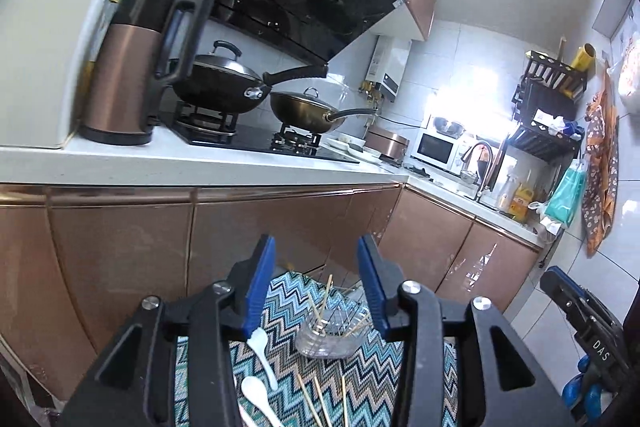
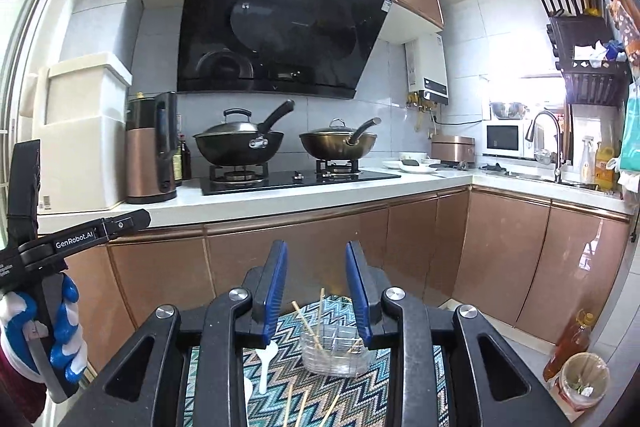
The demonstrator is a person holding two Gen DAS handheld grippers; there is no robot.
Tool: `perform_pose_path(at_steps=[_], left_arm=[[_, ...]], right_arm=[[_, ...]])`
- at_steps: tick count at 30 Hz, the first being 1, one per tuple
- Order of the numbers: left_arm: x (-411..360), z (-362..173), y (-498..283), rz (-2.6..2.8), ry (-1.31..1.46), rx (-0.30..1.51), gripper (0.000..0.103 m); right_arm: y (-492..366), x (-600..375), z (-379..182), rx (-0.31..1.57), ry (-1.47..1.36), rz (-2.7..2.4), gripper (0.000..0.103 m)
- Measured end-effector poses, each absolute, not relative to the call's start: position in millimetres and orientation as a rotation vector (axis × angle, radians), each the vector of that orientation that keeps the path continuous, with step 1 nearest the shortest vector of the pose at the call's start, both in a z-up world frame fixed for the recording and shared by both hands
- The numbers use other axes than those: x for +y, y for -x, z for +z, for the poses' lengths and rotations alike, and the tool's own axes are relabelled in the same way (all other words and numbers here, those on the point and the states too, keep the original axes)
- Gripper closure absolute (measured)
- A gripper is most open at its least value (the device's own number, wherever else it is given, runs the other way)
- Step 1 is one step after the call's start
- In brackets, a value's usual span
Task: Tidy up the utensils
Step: 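Move both open tools back down toward the remaining utensils, then close the left tool on the white spoon handle while the right tool grasps a chopstick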
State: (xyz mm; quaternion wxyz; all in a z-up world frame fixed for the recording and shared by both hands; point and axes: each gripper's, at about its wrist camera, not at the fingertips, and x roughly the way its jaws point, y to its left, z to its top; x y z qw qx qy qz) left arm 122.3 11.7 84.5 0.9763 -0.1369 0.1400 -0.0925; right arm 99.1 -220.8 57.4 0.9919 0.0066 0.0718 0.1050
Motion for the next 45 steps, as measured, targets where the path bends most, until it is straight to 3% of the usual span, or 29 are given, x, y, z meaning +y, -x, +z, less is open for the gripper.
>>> perform_pose_path(at_steps=[9, 17, 26, 39, 45], left_arm=[[27, 73, -101, -0.192, 0.27, 0.335, 0.063], [28, 36, -125, -0.18, 0.274, 0.446, 0.063], [35, -30, -174, -0.146, 0.262, 0.625, 0.063], [40, -173, -253, -0.265, 0.448, 1.109, 0.063], [31, -209, -276, -0.275, 0.498, 1.199, 0.063]], right_arm=[[-78, -209, 60, 0.158, 0.001, 0.221, 0.075], [-102, -207, 30, 0.275, -0.007, 0.236, 0.075], [-168, -203, -47, 0.527, -0.04, 0.286, 0.075], [-265, -196, -171, 0.866, -0.091, 0.359, 0.075], [-294, -198, -208, 0.964, -0.113, 0.403, 0.075]])
